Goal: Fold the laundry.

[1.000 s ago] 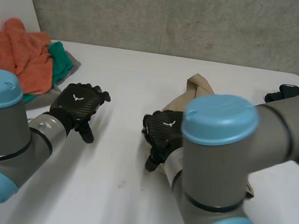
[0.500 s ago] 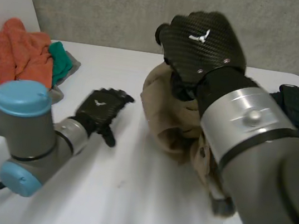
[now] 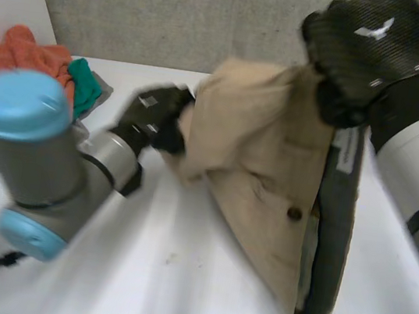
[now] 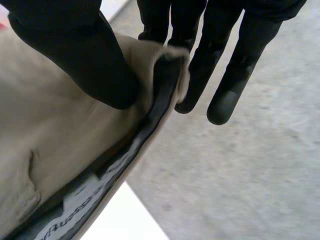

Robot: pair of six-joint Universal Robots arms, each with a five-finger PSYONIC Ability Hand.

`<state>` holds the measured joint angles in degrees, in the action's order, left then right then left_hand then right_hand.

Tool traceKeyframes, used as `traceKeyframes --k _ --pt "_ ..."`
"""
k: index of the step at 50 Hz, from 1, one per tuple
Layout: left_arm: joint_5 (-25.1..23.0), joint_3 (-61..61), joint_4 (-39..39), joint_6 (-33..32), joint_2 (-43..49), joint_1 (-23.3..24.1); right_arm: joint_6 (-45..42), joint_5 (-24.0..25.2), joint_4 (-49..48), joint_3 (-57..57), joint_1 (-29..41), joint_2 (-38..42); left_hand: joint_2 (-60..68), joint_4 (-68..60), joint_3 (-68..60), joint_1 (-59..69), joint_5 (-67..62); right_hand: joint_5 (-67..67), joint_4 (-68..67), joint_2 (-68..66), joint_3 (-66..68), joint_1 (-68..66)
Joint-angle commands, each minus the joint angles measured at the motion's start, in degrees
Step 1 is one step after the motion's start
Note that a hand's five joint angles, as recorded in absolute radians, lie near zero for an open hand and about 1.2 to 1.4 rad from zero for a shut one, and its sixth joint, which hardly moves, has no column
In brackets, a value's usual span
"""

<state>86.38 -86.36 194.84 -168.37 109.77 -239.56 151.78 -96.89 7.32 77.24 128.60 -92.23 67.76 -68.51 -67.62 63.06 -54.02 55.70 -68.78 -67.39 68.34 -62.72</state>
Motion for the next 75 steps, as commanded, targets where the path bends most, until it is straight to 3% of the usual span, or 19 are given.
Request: traceKeyframes --k 1,5,10,23,29,33,37,38,39,40,41,42,44,51,55,60,67,68,75 --pt "0.9 -3.5 -5.7 -4.6 -21.9 -3.2 -2.6 2.8 0.6 -2.1 -4.1 -4.9 12.2 -11.5 -12.4 16.9 -16.0 14.3 -11.2 -12.6 11.7 -17.3" --pt "0.5 -1.9 -13.0 -4.7 -29.2 -3.4 -2.8 4.6 2.3 -3.1 -7.5 -6.9 12.2 -11.5 -12.4 16.9 -16.0 14.3 -11.2 -12.6 11.7 -17.3" --pt "-2.2 0.0 -19.9 -4.2 -31.6 -2.8 -2.7 6.6 3.9 -4.2 -9.8 -7.6 12.2 -11.5 -12.4 16.9 -16.0 14.3 -11.2 -12.6 11.7 -17.3" --pt "-3.5 0.5 -25.2 -2.0 -19.4 -2.1 -2.3 7.4 4.3 -1.7 -10.1 -1.8 12.2 -11.5 -12.4 16.9 -16.0 14.3 -11.2 -12.6 11.7 -17.3" --pt "-3.2 6.7 -22.7 -2.3 -6.4 -2.5 -1.8 7.2 1.5 -4.9 -10.1 10.5 12.2 -11.5 -12.4 16.9 -16.0 14.3 -11.2 -12.6 11.7 -17.3" --pt "-2.5 15.7 -17.9 -2.6 5.5 -2.8 -1.9 6.0 -6.5 -10.4 -10.1 22.2 12.2 -11.5 -12.4 16.9 -16.0 14.3 -11.2 -12.6 11.7 -17.3" --pt "-1.6 27.4 -12.6 -3.4 17.2 -3.5 -2.7 1.0 -19.6 -18.8 -10.1 36.9 12.2 -11.5 -12.4 16.9 -16.0 14.3 -11.2 -12.6 11.7 -17.3" --pt "-1.8 31.6 -10.7 -4.2 21.2 -3.5 -2.9 0.0 -22.0 -20.1 -10.0 39.2 9.8 -9.0 -9.9 14.5 -13.5 14.3 -11.2 -12.6 11.7 -17.3" --pt "-1.8 33.7 -9.7 -4.9 22.9 -3.5 -3.2 -0.7 -24.4 -21.3 -10.0 41.3 -0.9 1.7 0.8 3.8 -2.8 14.3 -11.2 -12.6 11.7 -17.3" --pt "-1.8 35.6 -8.5 -5.6 24.4 -3.5 -3.2 -1.3 -26.9 -22.3 -10.0 43.1 -12.3 13.1 12.2 -7.6 8.6 -1.1 4.2 2.8 -3.8 -1.9" --pt "-1.7 37.3 -7.4 -6.4 25.5 -3.5 -3.9 -2.1 -31.6 -23.4 -9.9 46.1 -23.8 24.5 23.7 -19.1 20.0 -47.7 50.8 49.4 -50.4 44.8" --pt "-1.1 39.7 -5.1 -8.4 26.9 -3.6 -4.3 -2.6 -33.8 -24.0 -9.9 47.3 -43.1 43.8 42.9 -38.4 39.3 -55.7 58.8 57.4 -58.3 52.7" --pt "-0.2 40.9 -2.7 -10.5 27.2 -3.6 -5.4 -2.8 -36.8 -24.4 -9.9 48.5 -53.3 54.1 53.2 -48.6 49.6 -55.7 58.8 57.4 -58.3 52.7" --pt "10.4 33.5 2.5 -16.8 20.4 -3.5 -7.1 -2.1 -34.2 -18.5 -9.7 43.5 -54.7 55.4 54.5 -50.0 50.9 -55.7 58.8 57.4 -58.3 52.7" --pt "10.1 24.4 2.6 -19.3 14.1 -3.2 -7.1 1.7 -28.6 -13.0 -9.9 35.8 -54.2 54.9 54.0 -49.5 50.4 -55.7 58.8 57.4 -58.3 52.7" --pt "10.0 9.4 0.9 -23.2 2.8 -3.1 -7.1 12.1 -11.1 -4.7 -11.0 26.1 -53.0 53.8 52.9 -48.3 49.3 -55.7 58.8 57.4 -58.3 52.7" --pt "10.0 -9.2 -5.1 -27.6 -6.6 -2.7 -5.8 14.6 3.7 1.2 -12.8 24.6 -50.7 51.4 50.5 -46.0 46.9 -55.6 58.7 57.3 -58.3 52.7" --pt "10.0 -10.7 -5.6 -27.6 -7.1 -2.7 -4.8 14.9 5.8 2.6 -12.8 24.6 -50.0 50.7 49.8 -45.3 46.2 -49.0 52.0 50.6 -51.6 46.0" --pt "10.0 -18.8 -6.4 -27.4 -7.3 -3.6 -0.9 19.7 1.4 7.2 -13.6 26.7 -48.3 49.0 48.2 -43.6 44.6 -45.7 48.8 47.4 -48.3 42.7"
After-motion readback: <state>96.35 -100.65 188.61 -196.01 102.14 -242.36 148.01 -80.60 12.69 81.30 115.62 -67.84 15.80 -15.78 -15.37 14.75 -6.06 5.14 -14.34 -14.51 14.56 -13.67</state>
